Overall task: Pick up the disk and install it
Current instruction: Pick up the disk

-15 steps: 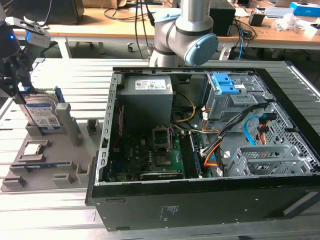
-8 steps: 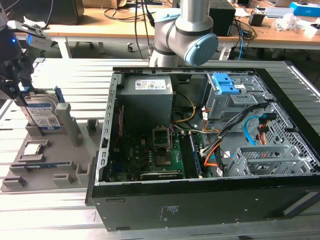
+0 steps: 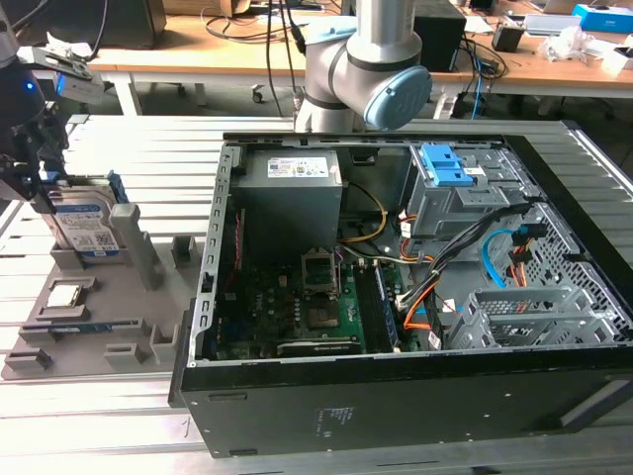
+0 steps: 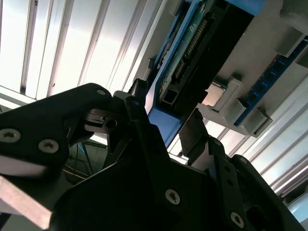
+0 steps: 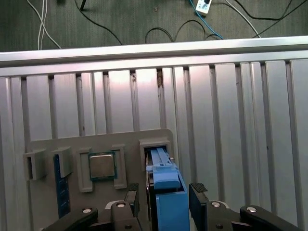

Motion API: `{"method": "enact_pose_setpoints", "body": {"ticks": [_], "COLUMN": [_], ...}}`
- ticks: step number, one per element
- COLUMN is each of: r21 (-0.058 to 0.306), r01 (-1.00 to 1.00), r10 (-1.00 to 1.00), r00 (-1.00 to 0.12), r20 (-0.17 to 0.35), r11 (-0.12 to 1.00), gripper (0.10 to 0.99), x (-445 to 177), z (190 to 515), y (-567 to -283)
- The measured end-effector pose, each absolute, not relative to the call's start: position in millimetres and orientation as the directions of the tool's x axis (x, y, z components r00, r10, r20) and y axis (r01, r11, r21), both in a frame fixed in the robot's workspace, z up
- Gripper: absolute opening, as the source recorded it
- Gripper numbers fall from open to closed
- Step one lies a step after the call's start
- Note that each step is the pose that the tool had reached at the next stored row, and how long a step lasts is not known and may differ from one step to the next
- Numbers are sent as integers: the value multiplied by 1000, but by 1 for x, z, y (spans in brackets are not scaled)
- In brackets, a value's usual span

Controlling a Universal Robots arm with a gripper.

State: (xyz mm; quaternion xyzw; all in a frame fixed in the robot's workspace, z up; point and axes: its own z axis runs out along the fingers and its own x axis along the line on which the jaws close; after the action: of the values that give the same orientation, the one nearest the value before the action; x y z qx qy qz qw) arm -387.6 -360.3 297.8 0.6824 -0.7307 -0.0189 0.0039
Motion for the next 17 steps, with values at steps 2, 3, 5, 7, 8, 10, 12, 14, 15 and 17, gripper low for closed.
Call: {"method": "enact_pose_setpoints", "body": {"ticks": [2,3,5,7,8,10,12,14,15,17], "r21": [33,33,33,33,33,33,33,33,33,33], "r01": [-997,-997,-997,-997,-997,-997,-997,-997,-997,-997], "r10": [-997,-997,-997,-997,-997,-997,-997,-998,-998,-998], "r00": [-69,-69,-69,-69,-69,-69,-69,-68,-68,-66], "r20": [-20,-20,-20,-20,-20,-20,-19,-18,-17,-14], "r11": [68,68,68,68,68,68,68,68,67,66], "gripper": [541,541,541,541,541,541,541,541,541,541], "x": [-388,-388,-388,-388,-388,-388,-388,-388,-388,-388], "z": [296,294,292,290,289,287,287,287,287,287], "y": [-360,-360,-360,-360,-360,-360,-354,-352,-353,-353]}}
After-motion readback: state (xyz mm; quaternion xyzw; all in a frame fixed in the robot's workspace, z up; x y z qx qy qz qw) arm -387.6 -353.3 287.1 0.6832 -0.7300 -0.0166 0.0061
